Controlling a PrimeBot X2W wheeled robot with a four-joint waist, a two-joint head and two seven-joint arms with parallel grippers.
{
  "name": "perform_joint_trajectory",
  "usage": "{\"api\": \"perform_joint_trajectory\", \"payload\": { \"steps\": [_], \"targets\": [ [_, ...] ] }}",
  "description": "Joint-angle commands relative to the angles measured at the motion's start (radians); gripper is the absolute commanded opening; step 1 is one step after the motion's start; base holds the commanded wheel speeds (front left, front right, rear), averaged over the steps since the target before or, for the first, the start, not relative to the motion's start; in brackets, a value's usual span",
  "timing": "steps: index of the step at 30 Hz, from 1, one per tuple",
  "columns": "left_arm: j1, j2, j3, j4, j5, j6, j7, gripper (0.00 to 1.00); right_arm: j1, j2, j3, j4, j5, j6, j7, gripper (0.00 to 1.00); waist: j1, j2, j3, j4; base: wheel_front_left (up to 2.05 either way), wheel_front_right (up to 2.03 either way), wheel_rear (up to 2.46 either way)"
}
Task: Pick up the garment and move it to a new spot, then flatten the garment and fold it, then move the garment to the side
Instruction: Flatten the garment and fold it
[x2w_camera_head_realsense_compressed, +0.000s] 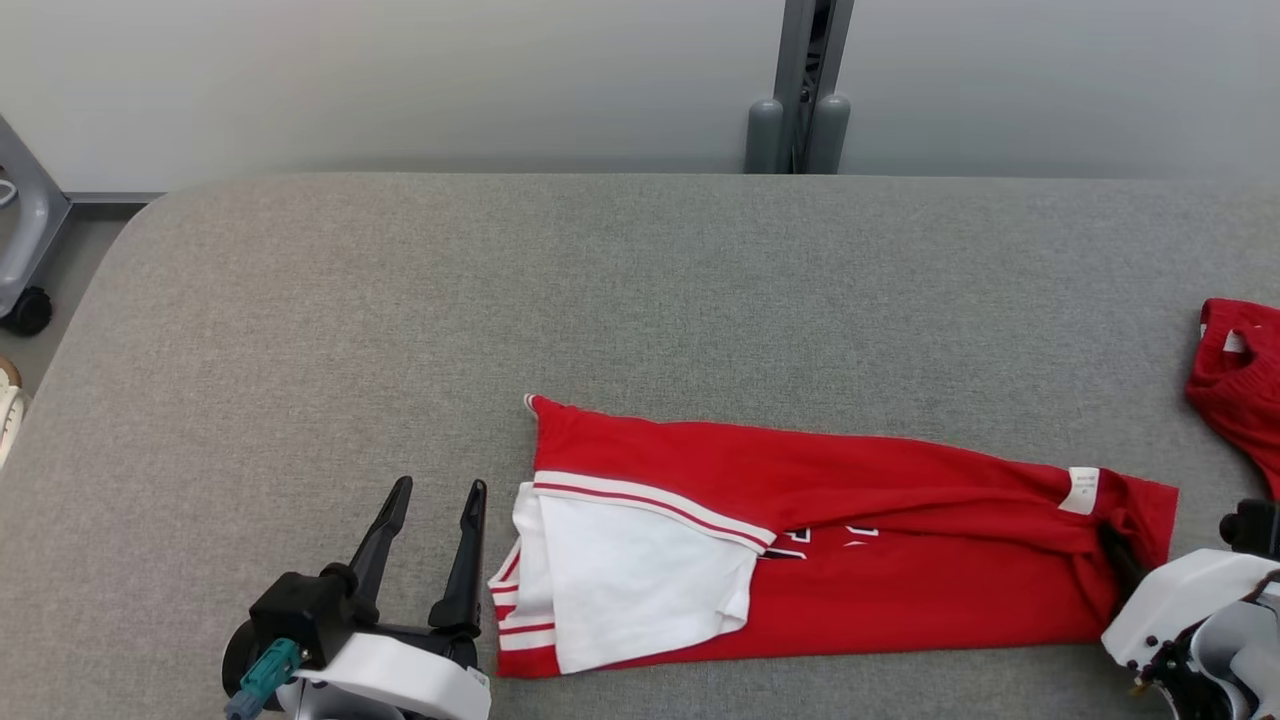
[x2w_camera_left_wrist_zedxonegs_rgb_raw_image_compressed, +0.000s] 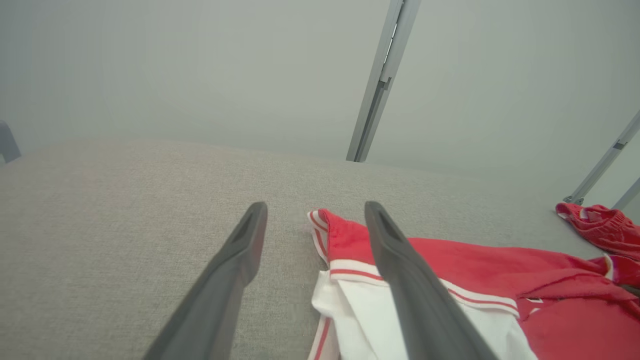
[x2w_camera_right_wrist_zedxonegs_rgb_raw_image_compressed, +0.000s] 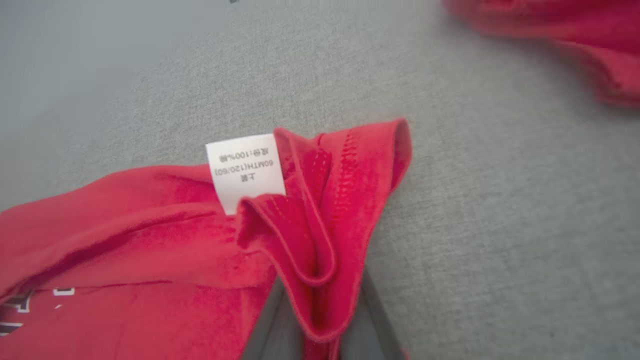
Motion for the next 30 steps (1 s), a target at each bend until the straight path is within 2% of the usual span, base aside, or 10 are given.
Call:
{"api": "perform_joint_trajectory", "payload": {
  "steps": [1,11,17,23,30],
  "targets": [
    [0.007,0.004,0.005,0.003,-0.001,-0.002,-0.004,1.0,-0.018,-0.025,0.01,0.021,-0.018,-0.006,-0.007,0.0,0.0,0.0,-0.004,0.0,0.0,0.0,0.0],
    [0.016,0.004,0.004,0.012,-0.011,-0.004,-0.004,1.0,-0.105,-0.108,0.084,0.16,-0.111,-0.006,0.014,0.0,0.0,0.0,-0.026,0.002,0.0,0.0,0.0],
    [0.024,0.004,0.004,0.015,-0.021,-0.003,-0.004,1.0,-0.147,-0.124,0.116,0.229,-0.156,-0.006,0.024,0.0,0.0,0.0,-0.038,0.003,0.0,0.0,0.0],
    [0.029,0.004,-0.003,0.018,-0.026,0.0,-0.004,1.0,-0.173,-0.103,0.143,0.256,-0.183,-0.006,0.035,0.0,0.0,0.0,-0.051,0.007,0.0,0.0,0.0],
    [0.054,0.004,0.005,0.026,-0.033,0.001,-0.004,1.0,-0.166,-0.076,0.184,0.218,-0.204,-0.005,0.055,0.0,0.0,0.0,-0.084,0.002,0.0,0.0,0.0]
  ]
}}
